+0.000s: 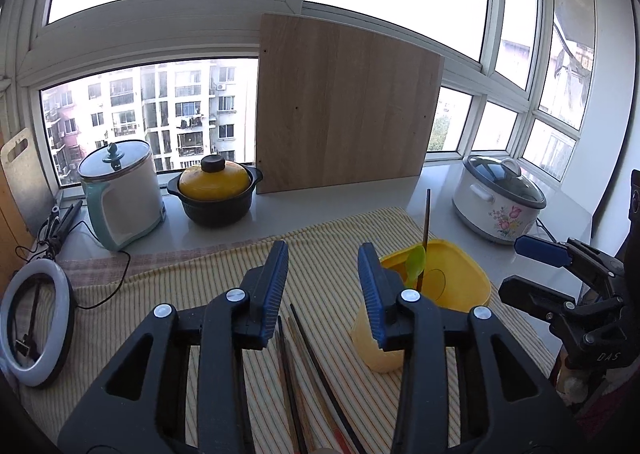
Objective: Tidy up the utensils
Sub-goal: 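Open the left tool over the container while the right tool opens to release its spoon, then move both tools down to the loose chopsticks on the cloth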
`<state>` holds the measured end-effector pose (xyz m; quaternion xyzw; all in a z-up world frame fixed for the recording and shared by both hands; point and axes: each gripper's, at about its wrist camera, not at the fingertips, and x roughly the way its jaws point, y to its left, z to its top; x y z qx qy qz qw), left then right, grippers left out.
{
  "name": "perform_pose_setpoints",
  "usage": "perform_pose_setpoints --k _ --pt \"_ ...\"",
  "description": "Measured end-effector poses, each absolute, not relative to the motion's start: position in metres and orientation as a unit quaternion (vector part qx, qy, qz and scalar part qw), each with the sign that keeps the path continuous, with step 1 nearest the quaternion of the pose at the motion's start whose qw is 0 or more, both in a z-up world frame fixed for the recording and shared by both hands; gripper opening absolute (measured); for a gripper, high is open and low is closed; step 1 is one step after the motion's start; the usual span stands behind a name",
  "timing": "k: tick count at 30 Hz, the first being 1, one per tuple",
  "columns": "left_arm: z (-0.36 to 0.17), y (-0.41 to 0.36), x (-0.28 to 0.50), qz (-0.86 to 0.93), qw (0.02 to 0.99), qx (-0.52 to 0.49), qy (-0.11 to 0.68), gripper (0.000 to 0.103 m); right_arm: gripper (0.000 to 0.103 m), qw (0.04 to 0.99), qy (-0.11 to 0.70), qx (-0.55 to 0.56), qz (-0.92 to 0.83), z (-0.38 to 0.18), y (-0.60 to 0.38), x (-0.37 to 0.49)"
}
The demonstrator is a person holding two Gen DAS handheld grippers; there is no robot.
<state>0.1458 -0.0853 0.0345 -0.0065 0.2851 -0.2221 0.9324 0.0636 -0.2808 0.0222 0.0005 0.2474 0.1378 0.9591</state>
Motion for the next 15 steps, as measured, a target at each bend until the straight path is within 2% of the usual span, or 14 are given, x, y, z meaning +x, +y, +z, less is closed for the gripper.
perform_pose_setpoints --k 2,6,8,15 --pt "0.026 -0.069 0.143 -0.212 0.931 -0.007 0.298 0.036 0.09 0.956 0.247 -0.001 0.156 0.02 -0.273 0.057" --pt "0.003 -0.037 0.14 -0.189 0.925 -0.017 0.329 0.036 0.094 0.949 0.255 -0.009 0.183 0.018 -0.257 0.047" --pt "-0.009 -0.023 0.139 -0.175 0.923 -0.018 0.343 0.036 0.103 0.946 0.258 -0.014 0.195 0.016 -0.249 0.044" --pt "-0.057 0.007 0.14 -0.157 0.902 -0.029 0.401 0.036 0.102 0.93 0.289 -0.011 0.229 -0.002 -0.224 0.047"
